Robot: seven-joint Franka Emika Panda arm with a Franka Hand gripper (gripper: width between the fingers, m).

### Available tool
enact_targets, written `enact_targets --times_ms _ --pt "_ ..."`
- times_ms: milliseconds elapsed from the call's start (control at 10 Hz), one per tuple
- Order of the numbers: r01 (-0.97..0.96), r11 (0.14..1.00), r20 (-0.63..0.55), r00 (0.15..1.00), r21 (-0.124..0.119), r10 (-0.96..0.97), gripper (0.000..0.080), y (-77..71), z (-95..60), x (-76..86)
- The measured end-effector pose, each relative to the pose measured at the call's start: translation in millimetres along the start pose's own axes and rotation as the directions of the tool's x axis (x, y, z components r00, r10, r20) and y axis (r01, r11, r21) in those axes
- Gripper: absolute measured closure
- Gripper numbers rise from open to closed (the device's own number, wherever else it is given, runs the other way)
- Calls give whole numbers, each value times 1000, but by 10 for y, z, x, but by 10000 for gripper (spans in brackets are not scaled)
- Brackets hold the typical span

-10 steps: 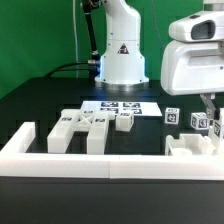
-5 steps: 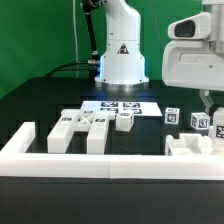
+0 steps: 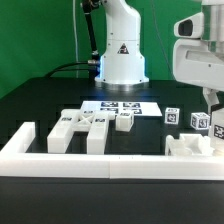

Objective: Assemble chair

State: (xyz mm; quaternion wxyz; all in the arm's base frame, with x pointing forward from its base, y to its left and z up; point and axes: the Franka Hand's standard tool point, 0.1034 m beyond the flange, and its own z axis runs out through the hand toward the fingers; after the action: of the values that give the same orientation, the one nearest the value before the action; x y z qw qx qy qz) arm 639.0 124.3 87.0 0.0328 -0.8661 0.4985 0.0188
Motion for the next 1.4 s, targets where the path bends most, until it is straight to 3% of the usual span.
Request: enact_targets --times_ms 200,400,500,600,700,900,1400 --pt "-127 992 6 992 2 127 511 -4 1 -8" --pt "-63 998 6 998 2 63 511 -4 1 -10" --pt "-17 1000 9 1000 -5 17 328 2 3 -31" --pt "61 998 9 998 -5 -61 211 -9 -1 -52" --pt "165 986 8 986 -1 -165 211 -16 -10 -55" --pt "389 921 5 921 4 -389 153 -31 -14 -67" --pt "750 661 1 661 6 -750 151 -32 -13 -66"
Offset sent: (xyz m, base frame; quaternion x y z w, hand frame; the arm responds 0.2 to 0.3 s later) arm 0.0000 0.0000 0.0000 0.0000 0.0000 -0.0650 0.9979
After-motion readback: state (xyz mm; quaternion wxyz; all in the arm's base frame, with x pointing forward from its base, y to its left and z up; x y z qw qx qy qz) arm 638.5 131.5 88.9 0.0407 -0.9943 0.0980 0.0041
